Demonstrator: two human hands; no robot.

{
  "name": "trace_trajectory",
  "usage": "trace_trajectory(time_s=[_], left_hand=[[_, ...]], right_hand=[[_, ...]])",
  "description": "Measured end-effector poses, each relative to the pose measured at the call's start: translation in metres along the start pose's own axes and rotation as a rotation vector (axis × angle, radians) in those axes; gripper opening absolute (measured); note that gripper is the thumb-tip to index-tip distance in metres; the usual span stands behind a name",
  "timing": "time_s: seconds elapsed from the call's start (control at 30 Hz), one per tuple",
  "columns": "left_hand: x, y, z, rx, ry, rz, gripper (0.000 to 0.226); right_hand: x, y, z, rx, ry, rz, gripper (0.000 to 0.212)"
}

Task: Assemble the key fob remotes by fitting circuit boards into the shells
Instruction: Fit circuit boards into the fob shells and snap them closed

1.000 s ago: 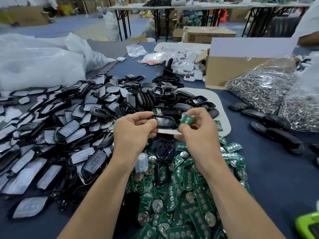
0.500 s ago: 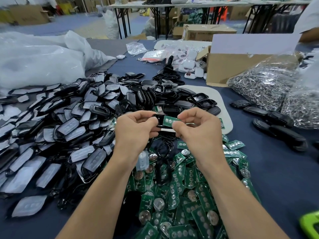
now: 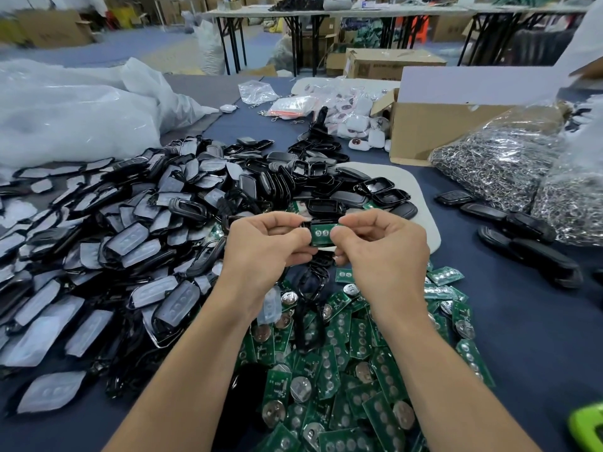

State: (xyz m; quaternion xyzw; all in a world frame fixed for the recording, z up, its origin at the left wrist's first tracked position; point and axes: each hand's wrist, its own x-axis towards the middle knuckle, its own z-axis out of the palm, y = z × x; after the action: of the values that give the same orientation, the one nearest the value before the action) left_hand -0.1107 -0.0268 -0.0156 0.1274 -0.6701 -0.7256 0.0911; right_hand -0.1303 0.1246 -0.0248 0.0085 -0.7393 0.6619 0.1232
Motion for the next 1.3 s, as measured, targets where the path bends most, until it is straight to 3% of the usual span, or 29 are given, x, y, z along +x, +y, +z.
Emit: trace_trajectory(time_s=[0.17,0.43,0.6,0.77,0.9,1.0,1.13,1.3], left_hand=[[-0.003,-0.002,0.002,0.062,-0.036,0.049,0.020],[-0.005,-0.002,0.008,0.035,0.050,0.084,0.025],[-0.003,0.004,0.004,-0.060,0.014,0.070,0.031],[-0.010,0.002,0.003,0.475,-0.006,0.319,0.045],[-0.008,0.004,0.003,0.570,-0.001,0.362,0.047],[-0.006,0.010,-0.002,0.391,0.265,0.382,0.047],[0.007,0.026,-0.041,-0.073,0.555,0.302,0.029],[0.016,0.034,-0.082,-0.600,0.739,0.149,0.011]], right_hand=[[-0.004,-0.001,0.004,-0.127,0.060,-0.048,0.018],[-0.011,-0.001,0.007,-0.488,0.167,-0.215,0.025],[-0.003,0.002,0.006,-0.128,-0.106,-0.011,0.004],[0.003,0.004,-0.004,-0.054,-0.218,-0.024,0.011],[0.003,0.005,-0.003,-0.084,-0.215,-0.036,0.007],[0.002,0.002,0.002,-0.064,-0.187,0.029,0.011],[-0.007,-0.001,0.009,-0.280,-0.252,-0.040,0.020],[-0.016,-0.018,0.047,-0.387,-0.443,-0.173,0.025]])
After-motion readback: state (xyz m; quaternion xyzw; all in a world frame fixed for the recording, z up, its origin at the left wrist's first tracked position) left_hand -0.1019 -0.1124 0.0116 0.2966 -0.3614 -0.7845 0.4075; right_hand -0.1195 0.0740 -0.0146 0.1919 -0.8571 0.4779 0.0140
